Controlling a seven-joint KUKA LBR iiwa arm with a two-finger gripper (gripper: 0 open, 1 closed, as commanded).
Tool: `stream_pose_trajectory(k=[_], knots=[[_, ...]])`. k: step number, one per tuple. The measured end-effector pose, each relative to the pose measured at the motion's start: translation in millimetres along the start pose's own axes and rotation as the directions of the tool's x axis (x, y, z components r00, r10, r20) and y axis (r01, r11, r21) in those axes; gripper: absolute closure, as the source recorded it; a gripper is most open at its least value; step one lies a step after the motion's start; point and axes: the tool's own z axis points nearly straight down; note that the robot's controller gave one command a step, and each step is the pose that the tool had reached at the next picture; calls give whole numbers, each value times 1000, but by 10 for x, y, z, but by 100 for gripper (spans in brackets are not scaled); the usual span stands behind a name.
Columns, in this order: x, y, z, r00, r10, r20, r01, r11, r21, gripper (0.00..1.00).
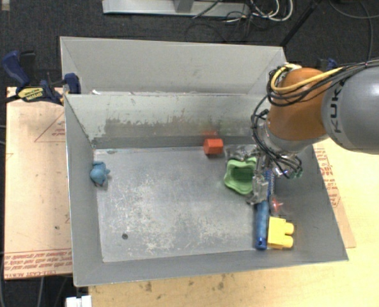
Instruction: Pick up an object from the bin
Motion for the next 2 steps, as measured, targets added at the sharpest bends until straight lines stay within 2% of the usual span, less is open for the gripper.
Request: stream_pose_trajectory(k=[1, 2], knots=[[-14, 20, -13, 1000, -1, 1, 1, 1000, -3, 100], [-127, 6, -1526, 1000, 30, 5, -30, 1000, 4, 100]])
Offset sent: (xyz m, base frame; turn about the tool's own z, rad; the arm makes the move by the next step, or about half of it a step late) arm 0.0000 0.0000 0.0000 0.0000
